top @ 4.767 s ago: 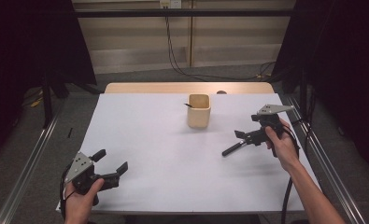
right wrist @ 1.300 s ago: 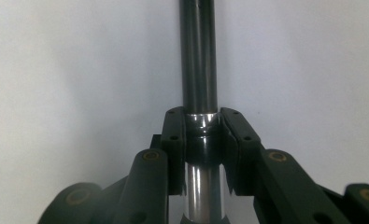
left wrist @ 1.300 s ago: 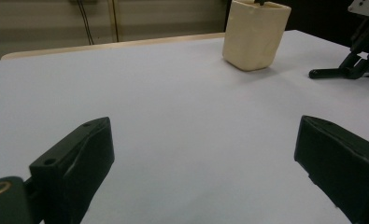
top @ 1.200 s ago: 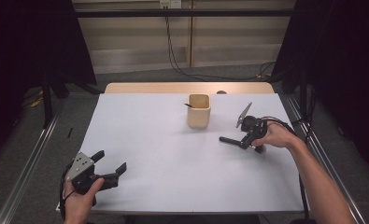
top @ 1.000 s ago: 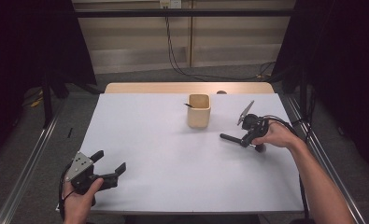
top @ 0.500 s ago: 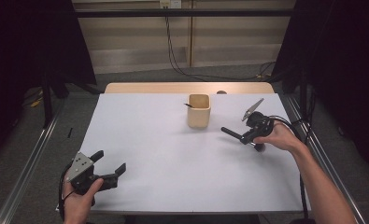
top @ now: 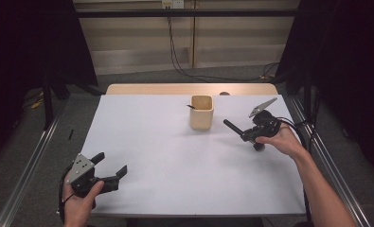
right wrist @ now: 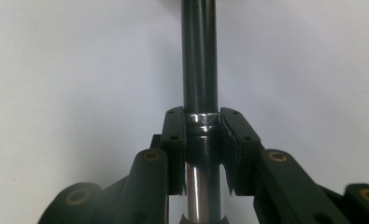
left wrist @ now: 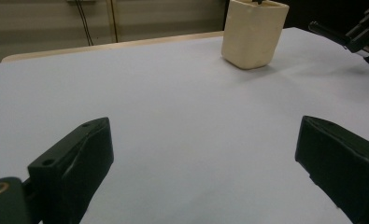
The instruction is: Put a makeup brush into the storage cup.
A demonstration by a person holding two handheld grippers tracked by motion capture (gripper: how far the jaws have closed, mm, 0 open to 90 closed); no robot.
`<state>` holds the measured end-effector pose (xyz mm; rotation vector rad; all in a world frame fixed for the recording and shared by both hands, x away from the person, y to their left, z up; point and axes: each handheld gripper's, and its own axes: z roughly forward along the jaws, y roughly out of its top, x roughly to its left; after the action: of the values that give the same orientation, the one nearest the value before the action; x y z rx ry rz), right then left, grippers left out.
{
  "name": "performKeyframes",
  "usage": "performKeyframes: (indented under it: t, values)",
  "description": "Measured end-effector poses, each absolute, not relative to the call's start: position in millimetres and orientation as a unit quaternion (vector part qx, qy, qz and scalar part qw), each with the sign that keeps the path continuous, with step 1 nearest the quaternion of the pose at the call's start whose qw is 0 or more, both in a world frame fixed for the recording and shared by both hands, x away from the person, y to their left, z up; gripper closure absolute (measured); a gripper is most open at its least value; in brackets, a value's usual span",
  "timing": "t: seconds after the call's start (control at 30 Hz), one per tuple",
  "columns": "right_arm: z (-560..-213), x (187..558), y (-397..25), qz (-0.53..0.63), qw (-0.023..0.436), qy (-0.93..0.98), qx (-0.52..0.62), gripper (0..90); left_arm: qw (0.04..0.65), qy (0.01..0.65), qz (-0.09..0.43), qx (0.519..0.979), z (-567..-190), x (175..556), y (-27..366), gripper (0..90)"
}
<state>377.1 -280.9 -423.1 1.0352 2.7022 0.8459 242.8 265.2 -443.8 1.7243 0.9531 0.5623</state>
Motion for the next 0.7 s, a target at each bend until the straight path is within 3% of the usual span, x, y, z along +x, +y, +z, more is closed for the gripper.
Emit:
performKeyframes:
  t: [0.5, 0.7]
  values:
    - [-421, 360, -285, 0.394, 0.115, 0.838, 0.36, 73.0, 0.534, 0.389, 0.229, 0.715, -442, 242, 266, 4.2]
    - [-422, 351, -285, 0.429, 0.107, 0.821, 0.361, 72.9, 0.537, 0.383, 0.228, 0.717, -442, 242, 266, 3.9]
